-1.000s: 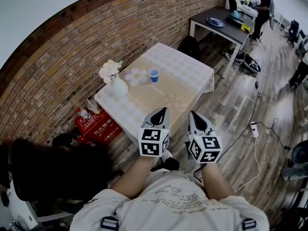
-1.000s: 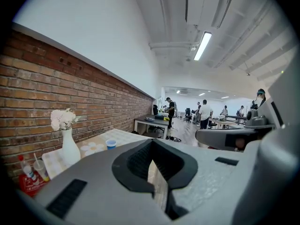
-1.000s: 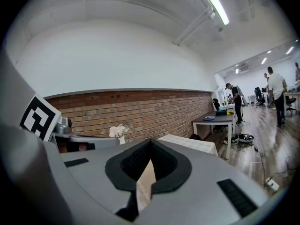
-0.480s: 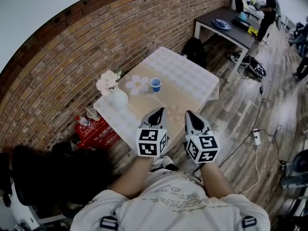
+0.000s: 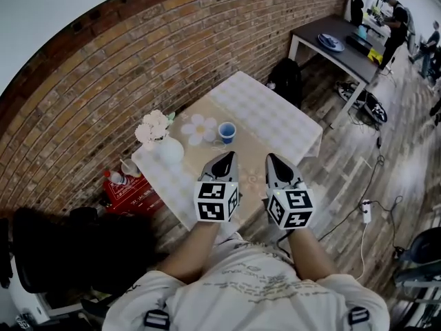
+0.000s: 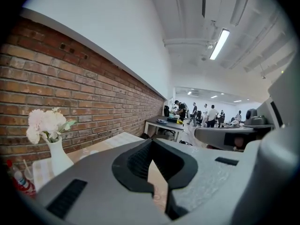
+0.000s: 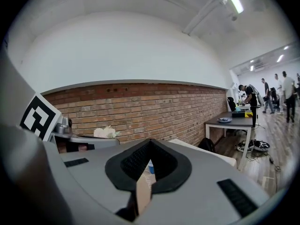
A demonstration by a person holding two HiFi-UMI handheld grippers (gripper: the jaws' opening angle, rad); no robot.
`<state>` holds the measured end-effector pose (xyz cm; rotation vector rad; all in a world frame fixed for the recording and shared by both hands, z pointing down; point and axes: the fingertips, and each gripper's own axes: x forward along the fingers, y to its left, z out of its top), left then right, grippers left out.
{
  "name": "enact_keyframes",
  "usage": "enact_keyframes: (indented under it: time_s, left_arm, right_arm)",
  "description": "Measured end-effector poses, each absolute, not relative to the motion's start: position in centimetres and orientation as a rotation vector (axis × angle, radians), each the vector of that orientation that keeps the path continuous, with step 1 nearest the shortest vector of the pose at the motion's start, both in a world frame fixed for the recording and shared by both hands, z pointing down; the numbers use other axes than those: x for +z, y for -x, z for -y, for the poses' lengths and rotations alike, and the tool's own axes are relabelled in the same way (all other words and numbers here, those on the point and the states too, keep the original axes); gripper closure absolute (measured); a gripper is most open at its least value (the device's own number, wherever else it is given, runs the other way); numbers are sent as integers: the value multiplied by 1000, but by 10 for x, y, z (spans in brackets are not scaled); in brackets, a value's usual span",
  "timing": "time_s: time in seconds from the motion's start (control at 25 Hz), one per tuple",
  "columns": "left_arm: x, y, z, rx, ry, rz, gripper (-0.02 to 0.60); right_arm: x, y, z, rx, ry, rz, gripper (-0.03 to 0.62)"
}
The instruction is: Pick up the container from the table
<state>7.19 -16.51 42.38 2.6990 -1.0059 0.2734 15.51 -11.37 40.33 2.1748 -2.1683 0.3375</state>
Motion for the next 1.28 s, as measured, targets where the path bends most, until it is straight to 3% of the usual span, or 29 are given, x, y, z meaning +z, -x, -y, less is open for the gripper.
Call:
enact_keyframes:
  time_s: [0.72,1.28]
  left_arm:
    - [466,-33,212,308,-2515,1179,578]
    - [503,-69,250,416,-2426,1295,578]
  right_arm:
    - [430,-131,192,389,-1922,2276,592]
    - [460,-173,235,502,-1758,2344,592]
